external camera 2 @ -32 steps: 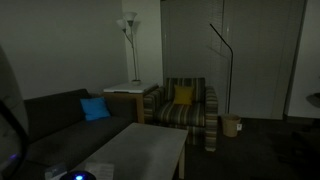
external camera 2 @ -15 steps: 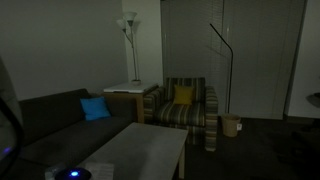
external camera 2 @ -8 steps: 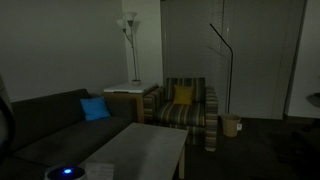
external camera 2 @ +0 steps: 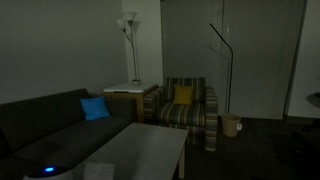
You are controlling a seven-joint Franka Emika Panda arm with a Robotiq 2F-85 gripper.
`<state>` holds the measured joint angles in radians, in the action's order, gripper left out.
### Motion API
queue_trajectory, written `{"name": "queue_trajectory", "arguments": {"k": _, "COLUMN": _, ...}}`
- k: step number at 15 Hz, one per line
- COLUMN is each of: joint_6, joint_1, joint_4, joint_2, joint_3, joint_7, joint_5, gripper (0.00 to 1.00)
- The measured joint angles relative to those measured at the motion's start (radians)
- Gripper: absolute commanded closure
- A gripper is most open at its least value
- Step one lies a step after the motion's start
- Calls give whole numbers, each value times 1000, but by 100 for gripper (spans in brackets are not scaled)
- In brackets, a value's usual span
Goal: Put the spoon in the middle of the mug and the thing at the middle of the table
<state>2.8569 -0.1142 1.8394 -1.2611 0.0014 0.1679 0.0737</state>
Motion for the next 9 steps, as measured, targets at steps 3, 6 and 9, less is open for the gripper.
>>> {"name": "queue_trajectory", "arguments": {"k": 3, "joint_6": 17, "joint_1": 35, "joint_4": 40, "joint_2": 29, "joint_3": -20, "joint_7": -5, "joint_5": 1, "gripper": 96}}
{"name": "queue_trajectory", "arguments": {"k": 6, "joint_6": 71, "joint_1": 63, "joint_4": 82, "joint_2": 55, "joint_3": -34, "joint_7": -5, "joint_5": 5, "gripper": 96}}
{"name": "queue_trajectory", "arguments": {"k": 9, "joint_6": 141, "joint_1": 105, "joint_4": 145, "joint_2": 82, "joint_3": -52, "joint_7": -17, "joint_5": 6, "gripper": 96}}
